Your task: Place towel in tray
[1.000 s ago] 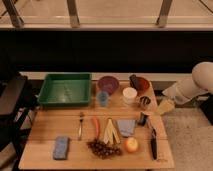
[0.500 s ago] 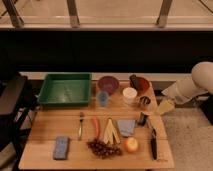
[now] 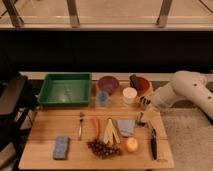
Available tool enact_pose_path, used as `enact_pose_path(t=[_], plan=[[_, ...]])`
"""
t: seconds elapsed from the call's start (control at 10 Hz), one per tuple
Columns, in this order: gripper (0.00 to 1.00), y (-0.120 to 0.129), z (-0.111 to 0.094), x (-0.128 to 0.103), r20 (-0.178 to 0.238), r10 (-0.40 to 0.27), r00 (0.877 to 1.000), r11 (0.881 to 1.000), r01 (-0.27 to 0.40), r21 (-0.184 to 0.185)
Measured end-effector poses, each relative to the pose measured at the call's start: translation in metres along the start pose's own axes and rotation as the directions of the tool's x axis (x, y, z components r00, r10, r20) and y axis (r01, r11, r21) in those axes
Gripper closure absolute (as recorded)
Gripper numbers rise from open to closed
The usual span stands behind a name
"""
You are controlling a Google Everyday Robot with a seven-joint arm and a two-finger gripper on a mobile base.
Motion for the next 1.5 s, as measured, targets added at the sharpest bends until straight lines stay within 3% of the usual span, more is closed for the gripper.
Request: enact_pose_path(t=[0.3,0.4,0.7,0.9,1.3,1.5], plan=[[0.2,0.01,0.041,-0.023,0.026,-0.086,0.996,0.995,0.088,-0.047],[0.2,0.012,0.045,-0.025,0.032,-0.1,0.994,0.993,0.101,-0.056],[0.2,0.012,0.045,-0.025,0.032,-0.1,0.994,0.993,0.102,-0.057],[0.2,0.011,0.048,-0.025,0.028,-0.1,0.995,0.994,0.101,-0.039],[0.2,0.005,0.093,-0.032,0.045,-0.071,0.996,0.997,0.072,-0.022],[0.2,0.006,0.12,-0.029,0.034,-0.067,0.997,0.997,0.069,-0.033]])
